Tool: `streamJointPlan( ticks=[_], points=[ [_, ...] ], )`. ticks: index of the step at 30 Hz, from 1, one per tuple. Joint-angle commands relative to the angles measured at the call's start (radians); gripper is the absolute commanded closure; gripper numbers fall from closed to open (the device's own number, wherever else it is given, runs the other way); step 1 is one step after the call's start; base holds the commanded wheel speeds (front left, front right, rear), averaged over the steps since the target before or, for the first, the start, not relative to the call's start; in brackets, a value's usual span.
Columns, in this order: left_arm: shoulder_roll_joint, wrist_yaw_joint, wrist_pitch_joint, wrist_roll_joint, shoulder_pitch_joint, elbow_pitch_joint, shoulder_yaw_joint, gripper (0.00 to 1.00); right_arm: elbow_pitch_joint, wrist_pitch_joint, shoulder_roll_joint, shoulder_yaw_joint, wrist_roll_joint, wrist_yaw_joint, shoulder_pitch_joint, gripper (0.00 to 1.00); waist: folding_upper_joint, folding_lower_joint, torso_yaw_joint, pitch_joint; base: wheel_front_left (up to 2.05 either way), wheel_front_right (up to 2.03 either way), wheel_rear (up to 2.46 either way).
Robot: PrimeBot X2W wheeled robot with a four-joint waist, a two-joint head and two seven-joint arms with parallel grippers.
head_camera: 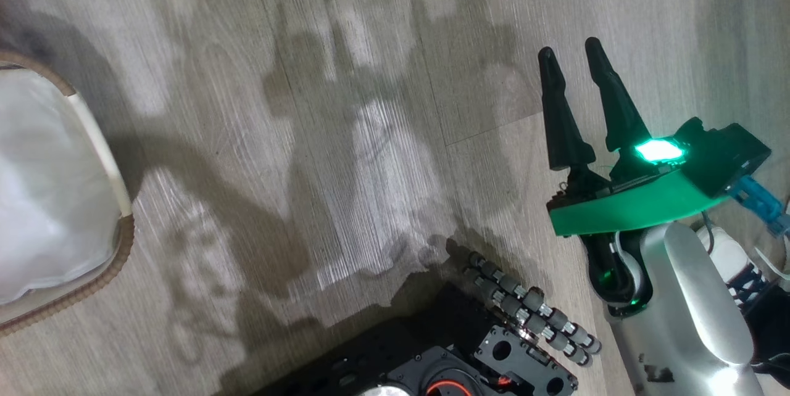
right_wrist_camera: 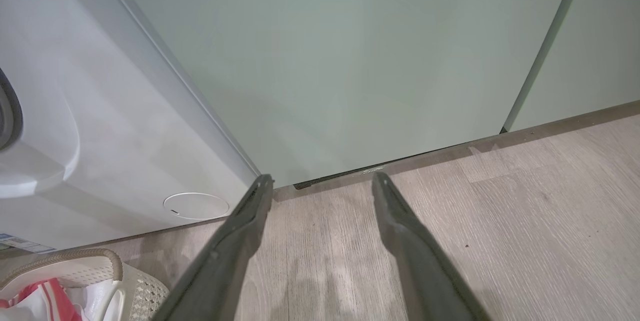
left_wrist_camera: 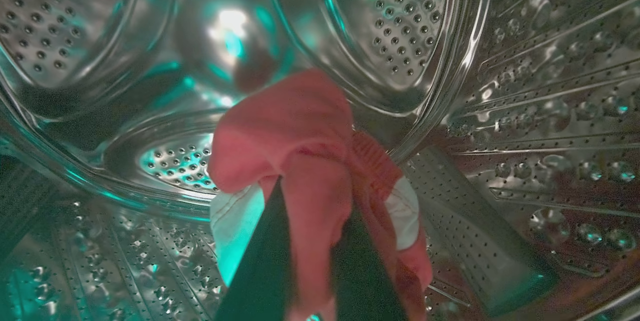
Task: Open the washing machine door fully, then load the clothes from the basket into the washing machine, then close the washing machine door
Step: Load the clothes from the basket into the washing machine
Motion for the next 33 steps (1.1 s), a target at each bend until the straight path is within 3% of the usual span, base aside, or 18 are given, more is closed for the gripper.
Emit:
streamJointPlan(
  ticks=[1, 2, 3, 15, 22, 26, 33],
  points=[
    [0.042, -0.001, -0.011, -0.001, -0.040, -0.011, -0.003, 0.83, -0.021, -0.009, -0.002, 0.019, 0.009, 0.000, 0.019, 0.00, 0.0001, -0.0001, -0.001, 0.000, 0.00, 0.00, 0.00],
    [0.040, -0.001, -0.020, -0.001, -0.044, 0.005, -0.007, 0.15, -0.020, -0.009, -0.002, 0.019, 0.011, 0.000, 0.017, 0.00, 0.0001, -0.0001, -0.001, 0.000, 0.00, 0.00, 0.00],
    [0.039, -0.001, -0.027, -0.001, -0.048, 0.020, -0.011, 0.00, -0.019, -0.009, -0.002, 0.018, 0.012, 0.000, 0.016, 0.00, 0.0001, -0.0001, 0.000, -0.001, 0.00, 0.00, 0.00],
    [0.014, 0.015, -0.128, -0.041, -0.030, 0.147, -0.004, 0.00, -0.026, -0.009, -0.002, -0.007, -0.029, 0.000, 0.010, 0.00, 0.0001, -0.0001, 0.049, -0.046, 0.00, 0.00, 0.00],
    [-0.049, 0.009, -0.161, -0.108, 0.103, 0.166, 0.018, 0.00, -0.026, -0.009, -0.002, -0.046, -0.087, 0.000, 0.019, 0.00, 0.0001, -0.0001, 0.128, -0.124, 0.00, 0.00, 0.00],
    [-0.089, 0.004, -0.164, -0.141, 0.224, 0.121, 0.021, 0.00, -0.021, -0.009, -0.002, -0.065, -0.124, 0.000, 0.024, 0.00, 0.0001, -0.0001, 0.180, -0.186, 0.00, 0.00, 0.00],
    [-0.148, 0.001, -0.164, -0.188, 0.560, -0.095, 0.043, 0.00, 0.000, -0.009, -0.002, -0.089, -0.180, 0.000, 0.063, 0.00, 0.0001, -0.0001, 0.269, -0.340, 0.00, 0.00, 0.00]
  ],
)
